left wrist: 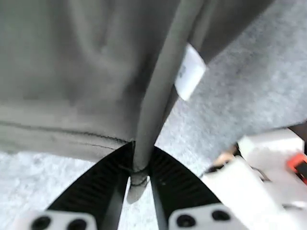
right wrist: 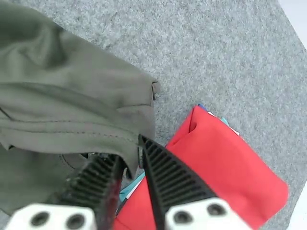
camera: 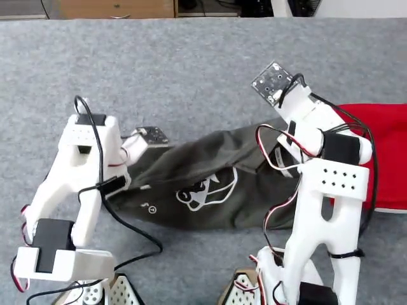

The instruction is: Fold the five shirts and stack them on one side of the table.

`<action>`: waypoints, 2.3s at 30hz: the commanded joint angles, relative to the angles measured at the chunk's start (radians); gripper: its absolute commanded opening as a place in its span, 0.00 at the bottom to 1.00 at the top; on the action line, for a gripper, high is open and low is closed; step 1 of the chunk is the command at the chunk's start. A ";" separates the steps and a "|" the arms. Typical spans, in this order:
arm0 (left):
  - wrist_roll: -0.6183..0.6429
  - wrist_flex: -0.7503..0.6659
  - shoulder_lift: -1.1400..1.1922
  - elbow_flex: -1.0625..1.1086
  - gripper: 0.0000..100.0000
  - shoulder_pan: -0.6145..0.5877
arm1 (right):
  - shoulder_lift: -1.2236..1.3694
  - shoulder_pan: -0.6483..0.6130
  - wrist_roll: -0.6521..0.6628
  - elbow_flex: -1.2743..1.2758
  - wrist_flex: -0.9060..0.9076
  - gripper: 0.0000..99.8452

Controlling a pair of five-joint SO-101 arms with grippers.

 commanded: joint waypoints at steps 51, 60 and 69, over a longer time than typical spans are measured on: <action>0.554 0.005 -0.252 -1.811 0.02 -0.258 | -0.119 0.414 0.052 -1.333 -0.167 0.00; 0.551 0.155 -0.240 -1.588 0.02 -0.258 | -0.073 0.283 0.055 -1.245 0.126 0.00; 0.431 -0.061 -0.188 -0.767 0.02 -0.183 | 0.047 -0.021 0.071 -0.685 0.110 0.00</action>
